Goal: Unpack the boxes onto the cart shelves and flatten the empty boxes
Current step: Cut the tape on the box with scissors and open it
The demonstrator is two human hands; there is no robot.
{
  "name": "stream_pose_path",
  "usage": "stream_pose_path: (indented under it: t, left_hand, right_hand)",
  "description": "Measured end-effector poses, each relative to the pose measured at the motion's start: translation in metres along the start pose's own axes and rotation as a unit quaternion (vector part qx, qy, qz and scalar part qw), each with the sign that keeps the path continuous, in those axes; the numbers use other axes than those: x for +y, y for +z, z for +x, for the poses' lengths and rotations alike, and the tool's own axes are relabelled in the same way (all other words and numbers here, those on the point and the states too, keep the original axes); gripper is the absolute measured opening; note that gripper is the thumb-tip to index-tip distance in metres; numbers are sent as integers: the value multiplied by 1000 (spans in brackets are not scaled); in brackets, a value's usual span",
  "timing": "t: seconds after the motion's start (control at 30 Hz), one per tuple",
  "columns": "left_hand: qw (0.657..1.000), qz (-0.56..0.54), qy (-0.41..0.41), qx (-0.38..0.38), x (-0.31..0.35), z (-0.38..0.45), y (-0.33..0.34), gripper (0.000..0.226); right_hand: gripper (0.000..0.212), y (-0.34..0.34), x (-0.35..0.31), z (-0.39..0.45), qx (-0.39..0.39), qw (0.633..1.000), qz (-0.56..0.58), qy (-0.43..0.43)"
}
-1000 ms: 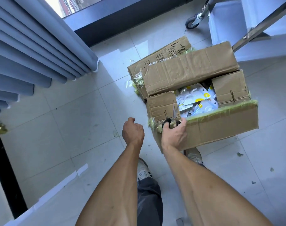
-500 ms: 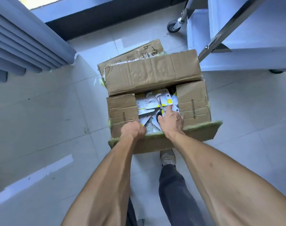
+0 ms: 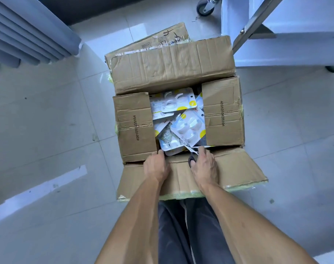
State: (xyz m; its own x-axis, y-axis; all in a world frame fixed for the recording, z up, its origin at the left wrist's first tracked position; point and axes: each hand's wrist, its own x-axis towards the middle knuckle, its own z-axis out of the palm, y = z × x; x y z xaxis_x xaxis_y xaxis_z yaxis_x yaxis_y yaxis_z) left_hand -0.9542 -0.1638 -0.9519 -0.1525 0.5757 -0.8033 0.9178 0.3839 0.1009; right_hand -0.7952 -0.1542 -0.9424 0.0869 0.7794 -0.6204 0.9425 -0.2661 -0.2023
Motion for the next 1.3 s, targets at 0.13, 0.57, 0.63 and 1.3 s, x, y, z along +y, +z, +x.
stream_pose_path:
  t: [0.13,0.57,0.63,1.3]
  left_hand:
    - [982,-52,9,180,-14,-27,54,18]
    - [985,-104,92,104,30,4,21,31]
    - [976,-198,50,75,44,14,14,33]
    - [946,-88,-198,240,-21,-12,0,50]
  right_hand:
    - [46,22,19,-6,72,995,-50,-52]
    - [48,-5,-21,31,141,976,143,80]
    - [44,-9,-25,40,136,977,138,89]
    - [28,-70,-3,54,182,955,131,196]
